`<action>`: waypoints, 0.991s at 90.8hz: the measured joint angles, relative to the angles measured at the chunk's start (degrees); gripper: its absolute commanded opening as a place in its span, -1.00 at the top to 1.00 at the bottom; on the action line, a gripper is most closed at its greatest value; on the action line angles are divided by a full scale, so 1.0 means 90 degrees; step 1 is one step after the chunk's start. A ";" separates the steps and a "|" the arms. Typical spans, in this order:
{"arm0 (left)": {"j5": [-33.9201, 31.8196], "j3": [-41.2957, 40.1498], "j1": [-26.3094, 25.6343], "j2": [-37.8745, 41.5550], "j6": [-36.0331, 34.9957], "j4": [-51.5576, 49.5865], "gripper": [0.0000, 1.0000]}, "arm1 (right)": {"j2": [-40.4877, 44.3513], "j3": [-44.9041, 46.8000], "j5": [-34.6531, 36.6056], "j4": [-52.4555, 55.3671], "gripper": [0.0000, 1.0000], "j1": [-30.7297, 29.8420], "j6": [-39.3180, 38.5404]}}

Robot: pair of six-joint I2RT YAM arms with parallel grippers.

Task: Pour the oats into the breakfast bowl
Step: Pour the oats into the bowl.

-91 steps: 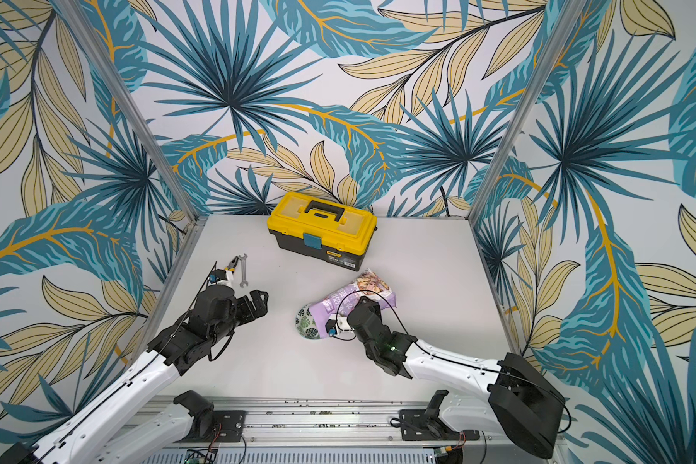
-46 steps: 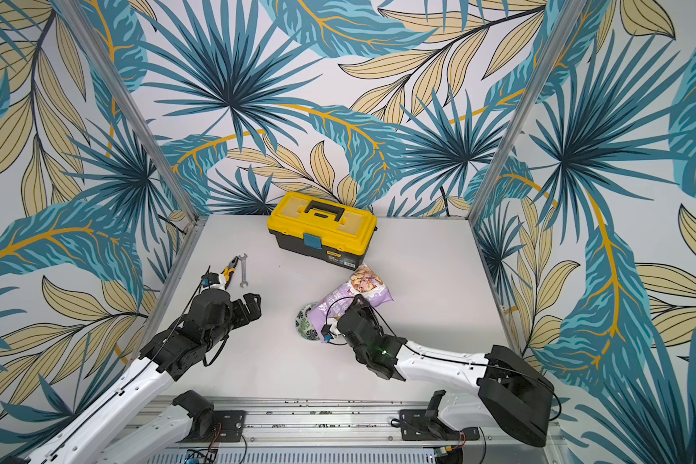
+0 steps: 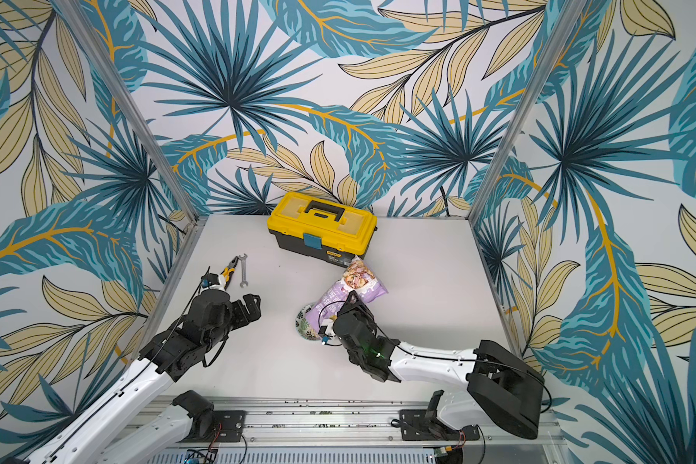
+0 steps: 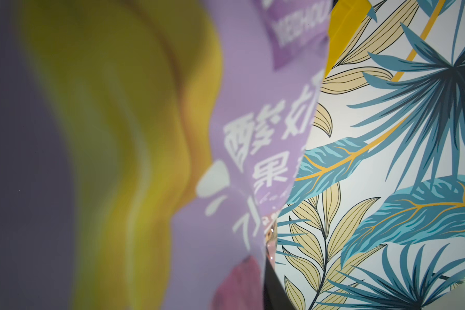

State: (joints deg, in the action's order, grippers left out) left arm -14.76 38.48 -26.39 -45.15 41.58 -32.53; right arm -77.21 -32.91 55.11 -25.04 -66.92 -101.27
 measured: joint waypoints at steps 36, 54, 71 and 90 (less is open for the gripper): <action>-0.0002 0.0000 0.0007 0.0032 -0.0002 -0.0022 -1.00 | -0.0012 0.0000 0.0017 -0.0442 1.00 -0.0041 -0.0590; -0.0007 0.0000 0.0027 0.0034 -0.0017 -0.0044 -1.00 | -0.0097 0.0002 0.0015 -0.0665 1.00 -0.0051 -0.0848; -0.0061 0.0000 0.0036 0.0036 -0.0019 -0.0056 -1.00 | -0.0124 0.0002 0.0012 -0.0884 1.00 -0.0083 -0.1071; -0.0075 0.0000 0.0041 0.0036 -0.0022 -0.0061 -1.00 | -0.0216 0.0002 -0.0034 -0.0976 1.00 -0.0107 -0.1251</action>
State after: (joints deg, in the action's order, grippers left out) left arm -15.44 38.48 -26.02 -44.82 41.39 -33.08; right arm -79.15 -32.88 54.81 -33.82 -67.88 -112.53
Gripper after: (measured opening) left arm 0.999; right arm 0.271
